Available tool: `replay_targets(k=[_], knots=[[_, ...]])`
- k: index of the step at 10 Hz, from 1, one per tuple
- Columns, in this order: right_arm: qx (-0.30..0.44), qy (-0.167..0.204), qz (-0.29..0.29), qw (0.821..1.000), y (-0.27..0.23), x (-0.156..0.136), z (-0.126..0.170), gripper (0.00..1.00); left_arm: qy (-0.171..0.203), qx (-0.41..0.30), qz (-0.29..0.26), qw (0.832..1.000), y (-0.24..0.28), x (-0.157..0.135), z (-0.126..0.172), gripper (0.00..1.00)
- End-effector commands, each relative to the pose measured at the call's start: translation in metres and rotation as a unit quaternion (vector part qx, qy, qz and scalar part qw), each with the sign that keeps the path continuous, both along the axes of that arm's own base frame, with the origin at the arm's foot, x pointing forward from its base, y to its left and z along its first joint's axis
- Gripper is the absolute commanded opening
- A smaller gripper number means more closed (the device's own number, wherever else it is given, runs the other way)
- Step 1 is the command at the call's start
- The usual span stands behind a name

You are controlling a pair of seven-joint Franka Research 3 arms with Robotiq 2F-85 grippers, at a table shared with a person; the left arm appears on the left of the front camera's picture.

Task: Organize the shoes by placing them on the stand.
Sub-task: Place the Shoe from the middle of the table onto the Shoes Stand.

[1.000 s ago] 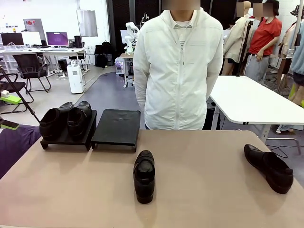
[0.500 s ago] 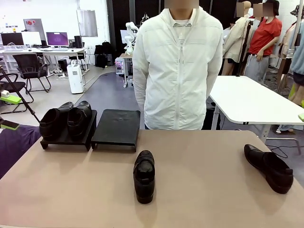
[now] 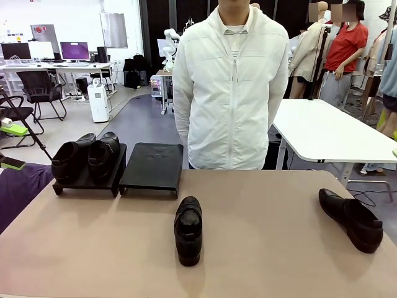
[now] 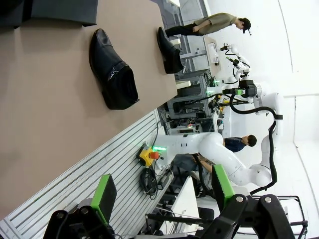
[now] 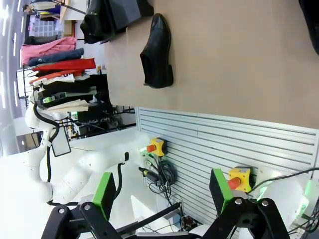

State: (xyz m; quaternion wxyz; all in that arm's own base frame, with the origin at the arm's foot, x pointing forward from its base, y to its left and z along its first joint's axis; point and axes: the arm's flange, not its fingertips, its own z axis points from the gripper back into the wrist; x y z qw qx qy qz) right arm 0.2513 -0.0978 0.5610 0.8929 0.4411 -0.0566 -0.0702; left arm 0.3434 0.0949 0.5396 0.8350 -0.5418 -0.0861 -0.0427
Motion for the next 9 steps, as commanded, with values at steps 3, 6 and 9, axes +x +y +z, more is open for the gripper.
replay_targets(k=[3,6,9], knots=[[0.007,-0.011,0.008,1.0,-0.001,-0.001,-0.002,1.0,0.17,0.227,-0.034,0.958,-0.191,0.052,-0.002,1.0],[0.007,-0.011,0.008,1.0,-0.001,-0.001,-0.002,1.0,0.181,0.404,-0.058,0.895,-0.376,0.062,-0.054,1.0],[0.007,-0.011,0.008,1.0,-0.001,-0.001,-0.002,1.0,0.091,0.447,-0.01,0.89,-0.45,0.066,-0.08,1.0]])
